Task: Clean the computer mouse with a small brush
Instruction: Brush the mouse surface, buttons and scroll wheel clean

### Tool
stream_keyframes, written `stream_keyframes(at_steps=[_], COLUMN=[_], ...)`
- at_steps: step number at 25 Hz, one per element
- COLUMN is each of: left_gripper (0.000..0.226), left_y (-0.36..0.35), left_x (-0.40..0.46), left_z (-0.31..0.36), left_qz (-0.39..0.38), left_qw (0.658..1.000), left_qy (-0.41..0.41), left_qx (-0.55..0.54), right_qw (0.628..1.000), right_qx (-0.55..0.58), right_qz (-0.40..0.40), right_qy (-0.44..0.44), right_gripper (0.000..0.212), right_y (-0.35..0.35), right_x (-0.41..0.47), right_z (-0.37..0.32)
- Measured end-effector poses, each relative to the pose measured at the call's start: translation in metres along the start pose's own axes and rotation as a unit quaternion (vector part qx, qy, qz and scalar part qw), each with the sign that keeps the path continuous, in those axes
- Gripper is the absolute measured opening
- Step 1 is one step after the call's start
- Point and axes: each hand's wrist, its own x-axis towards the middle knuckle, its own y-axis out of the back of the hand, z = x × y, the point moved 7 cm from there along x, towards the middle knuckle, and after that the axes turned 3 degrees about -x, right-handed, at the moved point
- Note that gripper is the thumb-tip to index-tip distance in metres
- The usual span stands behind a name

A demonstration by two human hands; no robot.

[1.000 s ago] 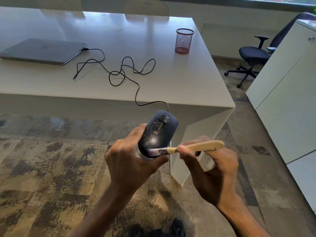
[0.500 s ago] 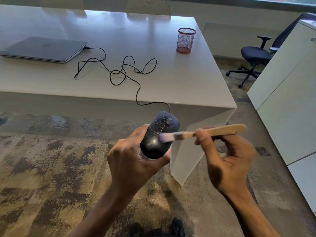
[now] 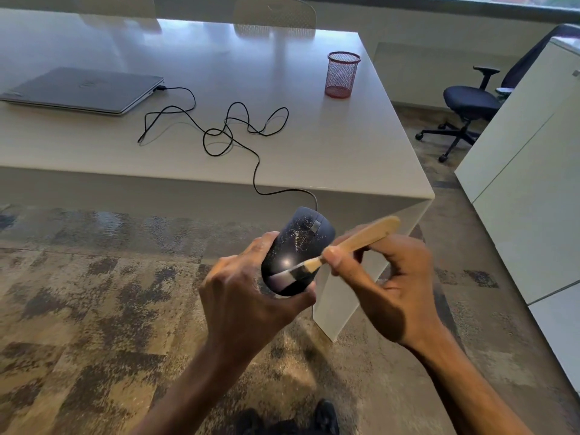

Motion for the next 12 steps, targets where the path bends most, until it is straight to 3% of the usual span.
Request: stream_keyframes(at_steps=[2,6,10,12], left_gripper=[0.075,0.074,0.076,0.075], left_y=[0.0,0.0,0.001,0.002], left_x=[-0.001,-0.002,-0.004,-0.004], left_z=[0.0,0.001,0.003,0.004], left_qz=[-0.003,-0.007,-0.01,-0.007], left_qw=[1.0,1.0,1.0,1.0], left_qy=[0.0,-0.004,-0.005,-0.012], left_qx=[-0.004,0.01,0.003,-0.003], right_qw=[1.0,0.999,0.999,1.0], right_qx=[-0.017,-0.013,0.005,-0.011], right_qz=[-0.016,0.045,-0.032,-0.024], right_qy=[-0.005,-0.025,-0.006,-0.011], right_gripper=[0.004,0.005,0.007,0.004], right_y=[-0.006,0.005,-0.007,-0.005], right_x=[0.003,0.014,0.011,0.015], right_z=[0.002,0.011,0.007,0.011])
